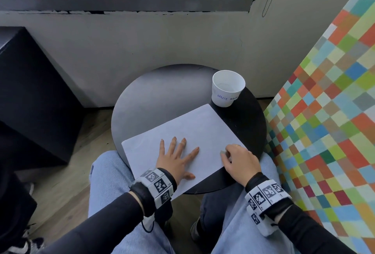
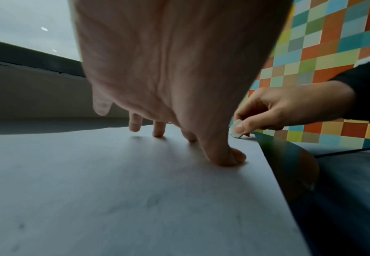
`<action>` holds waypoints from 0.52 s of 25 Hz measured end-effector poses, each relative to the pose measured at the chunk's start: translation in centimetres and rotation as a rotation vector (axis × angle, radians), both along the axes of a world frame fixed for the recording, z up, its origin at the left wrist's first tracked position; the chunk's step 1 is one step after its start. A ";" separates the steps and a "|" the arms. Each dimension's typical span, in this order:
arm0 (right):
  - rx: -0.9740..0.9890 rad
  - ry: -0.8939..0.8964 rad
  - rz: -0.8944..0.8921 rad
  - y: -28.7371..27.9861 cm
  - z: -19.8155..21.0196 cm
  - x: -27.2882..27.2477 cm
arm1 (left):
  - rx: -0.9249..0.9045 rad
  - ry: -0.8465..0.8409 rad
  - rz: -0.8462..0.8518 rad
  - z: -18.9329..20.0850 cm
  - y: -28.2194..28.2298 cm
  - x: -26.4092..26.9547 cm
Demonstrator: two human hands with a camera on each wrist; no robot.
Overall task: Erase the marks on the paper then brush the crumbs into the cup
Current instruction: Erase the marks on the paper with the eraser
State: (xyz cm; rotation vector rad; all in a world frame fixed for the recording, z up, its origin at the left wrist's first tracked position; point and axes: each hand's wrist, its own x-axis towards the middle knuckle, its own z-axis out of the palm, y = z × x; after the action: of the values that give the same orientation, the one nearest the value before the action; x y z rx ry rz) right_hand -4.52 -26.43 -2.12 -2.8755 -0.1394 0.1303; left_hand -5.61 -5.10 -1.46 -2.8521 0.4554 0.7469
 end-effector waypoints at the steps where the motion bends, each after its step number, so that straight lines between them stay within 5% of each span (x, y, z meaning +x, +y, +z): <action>1: 0.034 0.026 0.086 0.3 -0.1 -0.4 | 0.008 0.002 -0.003 0.1 -0.1 0.1; 4: 0.065 0.093 0.303 1.2 -0.3 -1.5 | 0.022 0.007 -0.010 0.2 -0.3 0.2; 8: -0.018 -0.022 0.033 0.6 0.1 -0.2 | 0.019 0.017 0.003 0.3 -0.4 0.0; 13: 0.045 0.012 0.309 2.2 -0.7 -1.6 | 0.033 0.013 -0.002 0.2 -0.4 0.0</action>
State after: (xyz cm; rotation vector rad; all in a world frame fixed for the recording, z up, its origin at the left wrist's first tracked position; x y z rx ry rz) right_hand -6.12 -24.21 -2.86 -2.7877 -0.5768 0.1997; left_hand -5.66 -5.53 -1.30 -2.8177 0.4436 0.7657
